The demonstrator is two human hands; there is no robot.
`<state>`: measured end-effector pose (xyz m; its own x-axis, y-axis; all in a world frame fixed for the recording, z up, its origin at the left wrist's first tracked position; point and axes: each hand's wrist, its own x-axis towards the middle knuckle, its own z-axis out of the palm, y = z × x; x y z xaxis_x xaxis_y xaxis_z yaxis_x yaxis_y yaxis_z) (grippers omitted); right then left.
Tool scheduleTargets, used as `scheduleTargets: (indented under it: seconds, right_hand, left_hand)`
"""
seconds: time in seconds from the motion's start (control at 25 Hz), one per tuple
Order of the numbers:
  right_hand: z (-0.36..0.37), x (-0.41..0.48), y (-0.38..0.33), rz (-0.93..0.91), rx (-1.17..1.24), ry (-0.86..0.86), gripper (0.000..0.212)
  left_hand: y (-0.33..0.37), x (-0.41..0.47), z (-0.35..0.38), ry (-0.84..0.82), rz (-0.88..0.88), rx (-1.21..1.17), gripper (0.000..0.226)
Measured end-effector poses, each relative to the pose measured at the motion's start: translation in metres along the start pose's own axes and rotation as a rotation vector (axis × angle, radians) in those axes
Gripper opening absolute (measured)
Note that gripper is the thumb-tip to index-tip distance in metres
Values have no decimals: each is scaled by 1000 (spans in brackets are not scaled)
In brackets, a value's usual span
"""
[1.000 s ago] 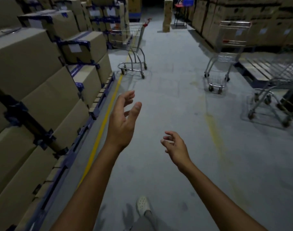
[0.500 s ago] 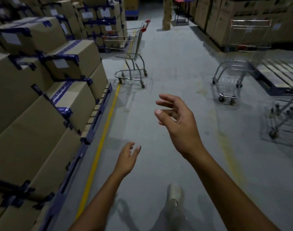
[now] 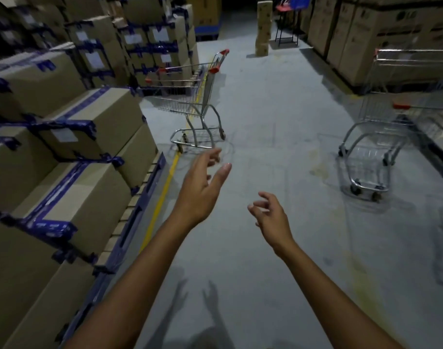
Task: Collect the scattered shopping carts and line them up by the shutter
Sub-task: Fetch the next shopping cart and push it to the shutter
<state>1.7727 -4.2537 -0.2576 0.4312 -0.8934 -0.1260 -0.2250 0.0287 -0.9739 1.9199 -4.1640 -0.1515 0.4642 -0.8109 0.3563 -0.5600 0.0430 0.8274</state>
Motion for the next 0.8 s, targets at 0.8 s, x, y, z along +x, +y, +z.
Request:
scheduleTargets:
  seconds: [0.8]
  right_hand:
    - [18, 567, -191, -439, 21, -82, 35]
  left_hand:
    - [-328, 508, 171, -40, -633, -131, 42]
